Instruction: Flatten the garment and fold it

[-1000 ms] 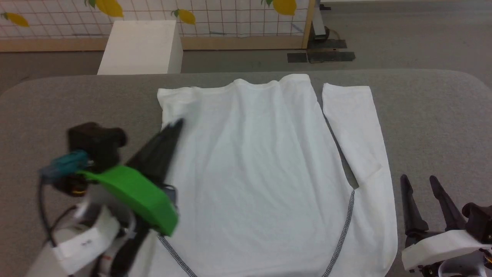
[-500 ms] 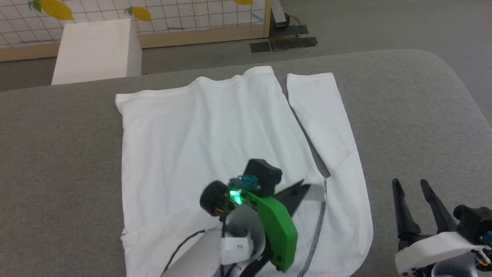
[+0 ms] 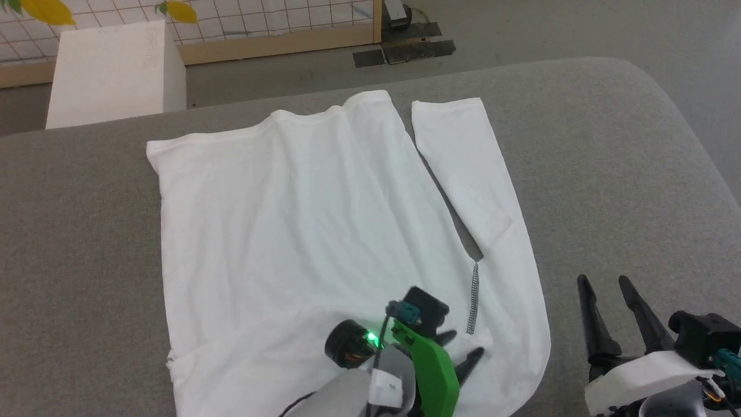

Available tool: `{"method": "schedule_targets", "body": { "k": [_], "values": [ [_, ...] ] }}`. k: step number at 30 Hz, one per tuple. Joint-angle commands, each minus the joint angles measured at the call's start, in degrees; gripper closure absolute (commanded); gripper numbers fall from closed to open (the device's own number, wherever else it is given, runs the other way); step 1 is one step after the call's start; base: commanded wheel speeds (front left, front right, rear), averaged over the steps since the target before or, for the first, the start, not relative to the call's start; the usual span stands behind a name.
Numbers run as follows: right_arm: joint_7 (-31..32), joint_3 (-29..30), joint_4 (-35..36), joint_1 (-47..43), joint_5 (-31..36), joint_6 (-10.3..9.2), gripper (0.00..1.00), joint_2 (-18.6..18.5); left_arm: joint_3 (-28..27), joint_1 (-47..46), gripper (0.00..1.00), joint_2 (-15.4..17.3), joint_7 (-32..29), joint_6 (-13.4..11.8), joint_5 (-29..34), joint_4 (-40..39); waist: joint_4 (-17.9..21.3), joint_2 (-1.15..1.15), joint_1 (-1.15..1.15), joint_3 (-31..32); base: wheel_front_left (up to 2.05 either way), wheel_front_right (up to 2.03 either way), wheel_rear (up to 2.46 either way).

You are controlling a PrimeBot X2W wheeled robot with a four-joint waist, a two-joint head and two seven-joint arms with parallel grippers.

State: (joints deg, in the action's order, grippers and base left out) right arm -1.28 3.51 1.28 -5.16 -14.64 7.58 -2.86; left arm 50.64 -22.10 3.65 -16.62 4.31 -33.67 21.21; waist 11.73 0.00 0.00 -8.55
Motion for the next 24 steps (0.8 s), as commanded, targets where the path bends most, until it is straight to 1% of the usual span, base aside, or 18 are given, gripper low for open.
{"method": "schedule_targets", "body": {
  "k": [1,3,5,7,12,15,19,22,24],
  "values": [
    [-0.26,0.04,-0.01,0.73,-0.26,-0.09,0.00,-0.02,-1.63,-0.50,0.00,-0.22,2.19,-0.22,-0.91,-0.84,-0.73,0.00,0.00,0.16,0.00,0.00,0.00],
    [-0.14,0.33,0.14,0.68,-0.04,-0.09,0.00,-0.02,-4.53,-0.34,0.00,0.20,5.96,-1.45,-1.60,-2.68,-1.57,0.00,0.00,0.29,0.00,0.00,0.00],
    [0.05,0.74,0.38,0.65,0.22,-0.09,0.00,-0.02,-7.72,0.21,0.00,1.81,9.83,-2.91,-1.86,-5.03,-2.61,0.00,0.00,0.42,0.00,0.00,0.00],
    [0.26,1.21,0.69,0.77,0.55,-0.09,0.00,-0.02,-11.36,1.04,0.00,4.30,14.08,-5.07,-1.40,-7.75,-3.81,0.00,0.00,0.47,0.00,0.00,0.00],
    [1.25,1.66,1.27,3.33,2.28,-0.09,0.00,-0.02,-20.71,4.73,0.00,11.62,24.90,-12.27,1.64,-13.12,-7.26,0.00,0.00,-0.31,0.00,0.00,0.00],
    [2.64,1.92,0.32,6.98,3.90,-0.09,0.00,-0.02,-25.23,7.49,0.00,15.17,29.39,-16.14,3.82,-14.71,-9.43,0.00,0.00,-1.47,0.00,0.00,0.00],
    [5.89,3.74,-3.05,14.16,5.05,-0.09,0.00,-0.74,-30.71,11.01,0.00,16.68,31.34,-19.46,5.57,-17.46,-12.33,0.00,0.00,-4.21,0.00,0.00,0.00],
    [8.33,5.62,-6.75,21.07,4.61,-0.09,0.00,-1.71,-34.61,13.01,0.00,15.80,31.56,-21.03,7.22,-21.11,-14.12,0.00,0.00,-6.94,0.00,0.00,0.00],
    [10.30,6.74,-10.30,26.42,3.88,-0.09,0.00,-2.80,-37.19,14.23,0.00,14.86,31.58,-21.52,9.23,-23.66,-15.24,0.00,0.00,-9.30,0.00,0.00,0.00]
  ]
}}
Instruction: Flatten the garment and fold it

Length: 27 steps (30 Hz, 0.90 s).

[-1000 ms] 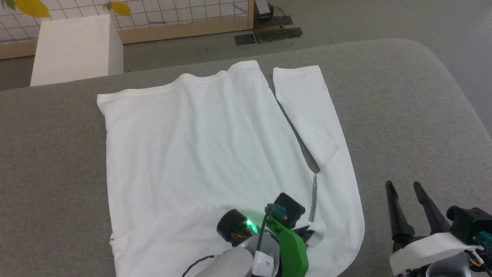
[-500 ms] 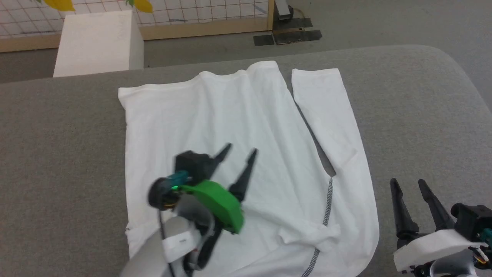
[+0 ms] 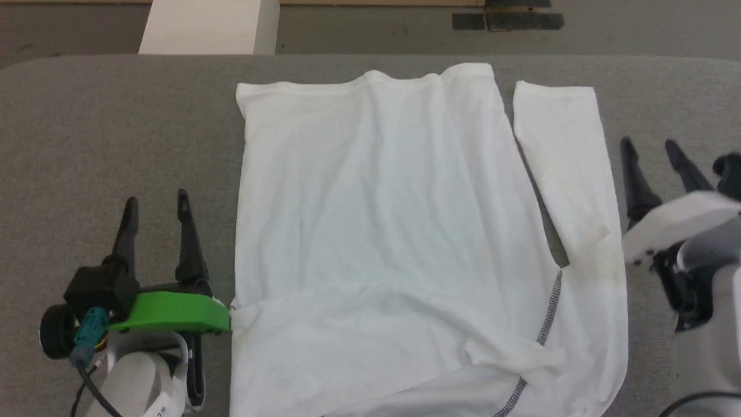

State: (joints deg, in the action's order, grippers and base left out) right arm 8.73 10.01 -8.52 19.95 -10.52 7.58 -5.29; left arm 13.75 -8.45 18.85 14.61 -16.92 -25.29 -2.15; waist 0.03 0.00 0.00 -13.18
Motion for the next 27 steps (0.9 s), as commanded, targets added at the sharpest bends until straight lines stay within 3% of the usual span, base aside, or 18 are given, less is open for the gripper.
{"method": "schedule_targets", "body": {
  "k": [1,13,23,24,25,26,27],
  "values": [
    [1.52,0.53,-2.63,4.25,-0.51,-0.09,0.00,-1.45,-1.53,0.96,0.00,-1.23,0.36,-0.26,1.72,-1.61,-4.37,0.00,0.00,-6.19,0.00,0.00,0.00],
    [13.45,7.70,-23.85,28.69,2.21,-0.09,0.00,-9.53,-9.95,-0.32,0.00,-10.57,0.38,6.04,9.13,-7.06,-10.67,0.00,0.00,-18.91,0.00,0.00,0.00],
    [26.99,12.83,-28.60,37.48,10.26,-0.09,0.00,-10.63,-13.75,-1.33,0.00,-14.76,0.39,10.60,12.17,-6.62,-11.93,0.00,0.00,-22.85,0.00,0.00,0.00],
    [28.43,13.14,-28.57,37.63,10.91,-0.09,0.13,-10.50,-14.00,-1.29,0.00,-14.93,0.39,10.83,12.38,-6.55,-11.87,0.00,0.00,-22.79,0.00,0.00,0.00],
    [30.15,13.58,-28.42,37.70,11.57,-0.09,0.71,-10.30,-14.29,-1.22,0.00,-15.11,0.39,11.06,12.63,-6.47,-11.75,0.00,0.00,-22.63,0.00,0.00,0.00],
    [32.83,13.78,-27.21,36.96,12.71,-0.09,1.00,-9.95,-14.95,-0.96,0.00,-15.45,0.39,11.60,13.13,-5.95,-11.21,0.00,0.00,-21.56,0.00,0.00,0.00],
    [32.76,13.64,-26.30,36.37,12.91,-0.09,1.00,-9.98,-15.17,-0.85,0.00,-15.53,0.39,11.77,13.31,-5.72,-10.94,0.00,0.00,-20.99,0.00,0.00,0.00]
  ]
}}
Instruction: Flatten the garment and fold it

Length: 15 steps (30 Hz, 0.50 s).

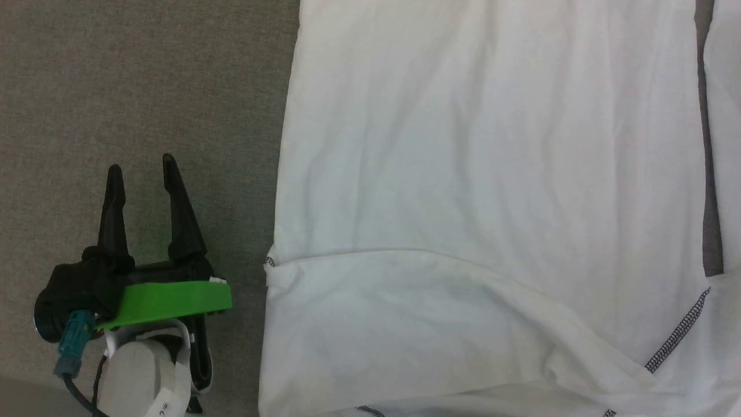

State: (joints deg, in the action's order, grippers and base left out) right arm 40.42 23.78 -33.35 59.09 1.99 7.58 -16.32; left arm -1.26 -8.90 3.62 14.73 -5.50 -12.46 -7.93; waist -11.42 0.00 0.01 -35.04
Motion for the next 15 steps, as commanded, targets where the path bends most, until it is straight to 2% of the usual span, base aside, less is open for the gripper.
{"method": "schedule_targets", "body": {
  "k": [1,9,15],
  "values": [
    [-0.03,-0.17,-0.26,-3.50,0.53,-0.09,1.00,0.92,-0.37,-0.30,0.00,-0.37,0.27,0.50,0.65,0.24,0.81,0.00,-0.01,1.57,0.00,0.00,0.00],
    [-12.79,1.78,7.10,-15.03,-0.33,-0.09,1.00,-0.09,-1.85,2.05,0.00,-0.57,0.27,2.22,1.98,2.77,3.95,0.00,-0.01,10.84,0.00,0.00,0.00],
    [-16.10,5.76,15.15,-26.79,-2.79,-0.09,1.00,-0.05,-2.90,5.16,0.00,-0.44,0.27,3.78,3.09,4.96,6.98,0.00,-0.01,18.77,0.00,0.00,0.00]
  ]
}}
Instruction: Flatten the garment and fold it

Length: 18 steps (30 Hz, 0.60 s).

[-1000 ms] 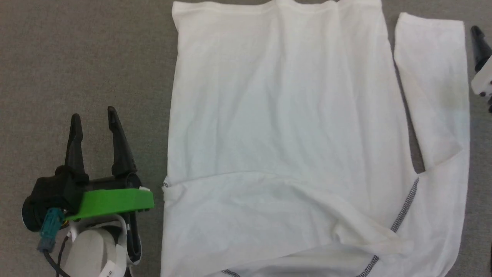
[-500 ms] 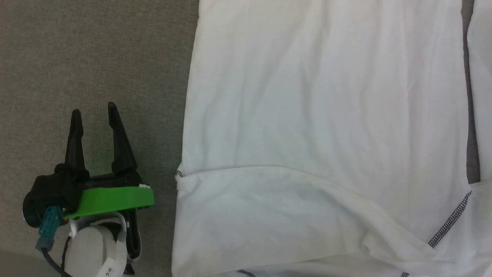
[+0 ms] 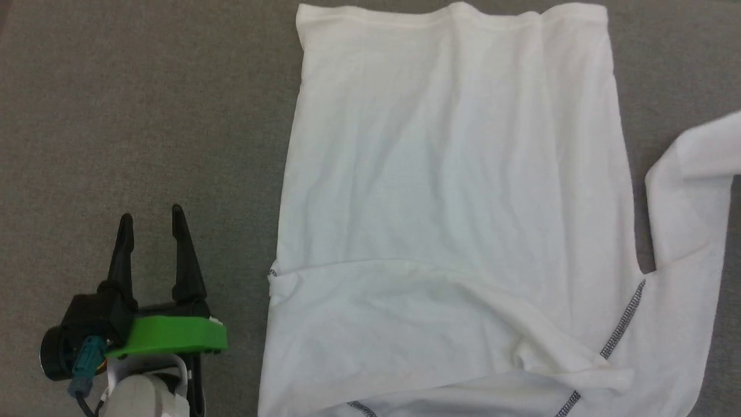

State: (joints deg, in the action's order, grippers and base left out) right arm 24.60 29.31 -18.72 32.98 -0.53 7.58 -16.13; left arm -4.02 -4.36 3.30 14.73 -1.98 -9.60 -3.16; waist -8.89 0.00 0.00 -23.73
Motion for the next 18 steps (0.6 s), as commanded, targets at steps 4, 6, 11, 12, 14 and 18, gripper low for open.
{"method": "schedule_targets", "body": {
  "k": [4,6,11,12,14,18],
  "values": [
    [0.84,3.82,8.34,-8.20,-0.95,-0.09,1.00,0.76,-0.24,2.52,0.00,-0.01,0.27,1.04,0.68,1.45,6.36,0.00,0.00,11.29,0.00,0.00,0.00],
    [1.97,5.36,12.54,-11.79,-0.96,-0.09,1.00,1.48,-0.45,3.36,0.00,0.03,0.27,1.27,0.72,2.02,7.20,0.00,0.00,12.88,0.00,0.00,0.00],
    [6.08,7.90,22.73,-18.86,-1.93,-0.09,1.00,3.79,-0.80,5.40,0.00,0.26,0.27,1.71,0.83,3.03,9.02,0.00,0.00,15.77,0.00,0.00,0.00],
    [6.99,8.08,24.97,-20.00,-2.13,-0.09,1.00,4.23,-0.79,5.79,0.00,0.38,0.27,1.90,0.82,3.23,9.30,0.00,0.00,16.07,0.00,0.00,0.00],
    [8.55,7.89,29.00,-21.93,-2.75,-0.09,1.00,4.84,-0.74,6.29,0.00,0.66,0.27,2.24,0.77,3.83,9.72,0.00,0.00,16.61,0.00,0.00,0.00],
    [11.74,4.87,37.38,-25.29,-5.07,-0.09,1.00,5.89,-0.35,6.83,0.00,0.65,0.27,2.09,0.88,4.19,10.41,0.00,0.00,17.32,0.00,0.00,0.00]
  ]
}}
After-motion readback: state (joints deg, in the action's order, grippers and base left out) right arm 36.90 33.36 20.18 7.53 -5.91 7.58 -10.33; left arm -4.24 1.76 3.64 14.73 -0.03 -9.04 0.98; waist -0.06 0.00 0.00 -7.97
